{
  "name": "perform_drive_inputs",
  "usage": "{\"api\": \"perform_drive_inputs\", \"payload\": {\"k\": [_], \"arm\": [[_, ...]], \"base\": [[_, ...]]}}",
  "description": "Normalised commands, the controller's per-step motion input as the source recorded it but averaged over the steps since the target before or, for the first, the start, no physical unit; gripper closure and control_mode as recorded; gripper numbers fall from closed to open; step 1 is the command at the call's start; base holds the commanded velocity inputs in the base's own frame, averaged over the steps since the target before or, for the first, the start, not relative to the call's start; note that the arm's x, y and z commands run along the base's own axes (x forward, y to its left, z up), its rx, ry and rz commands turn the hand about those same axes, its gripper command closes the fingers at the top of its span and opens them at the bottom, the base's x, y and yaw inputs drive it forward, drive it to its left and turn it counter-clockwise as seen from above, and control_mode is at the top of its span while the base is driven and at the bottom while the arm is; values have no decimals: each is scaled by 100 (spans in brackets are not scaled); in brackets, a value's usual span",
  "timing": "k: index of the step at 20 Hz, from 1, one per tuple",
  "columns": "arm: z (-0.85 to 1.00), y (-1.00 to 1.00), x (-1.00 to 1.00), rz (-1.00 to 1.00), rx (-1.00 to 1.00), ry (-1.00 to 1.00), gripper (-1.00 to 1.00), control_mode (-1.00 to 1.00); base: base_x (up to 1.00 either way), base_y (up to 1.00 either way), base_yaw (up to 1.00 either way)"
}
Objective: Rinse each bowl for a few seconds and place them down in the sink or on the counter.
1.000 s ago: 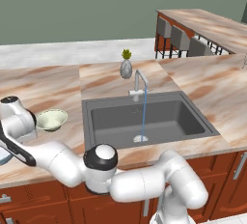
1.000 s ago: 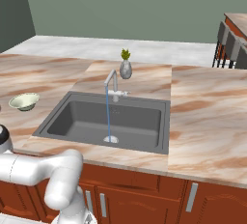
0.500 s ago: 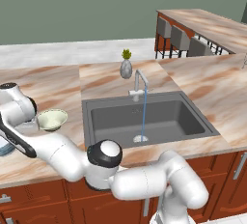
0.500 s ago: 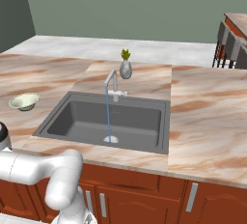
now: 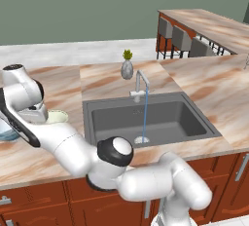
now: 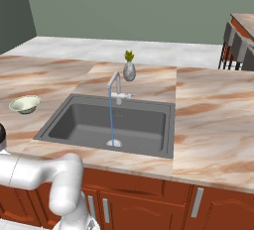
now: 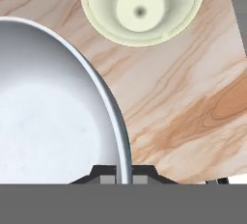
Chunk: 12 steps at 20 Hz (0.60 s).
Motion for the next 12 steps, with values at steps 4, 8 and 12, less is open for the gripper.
{"api": "perform_drive_inputs", "payload": {"k": [4, 8, 12], "arm": [[43, -43, -7, -28, -6, -3, 100, -100], [32, -54, -12, -24, -8, -5, 100, -100], [22, -60, -16, -21, -9, -8, 100, -100]], "base": [[0, 0, 0], [0, 0, 0], [0, 0, 0]]}}
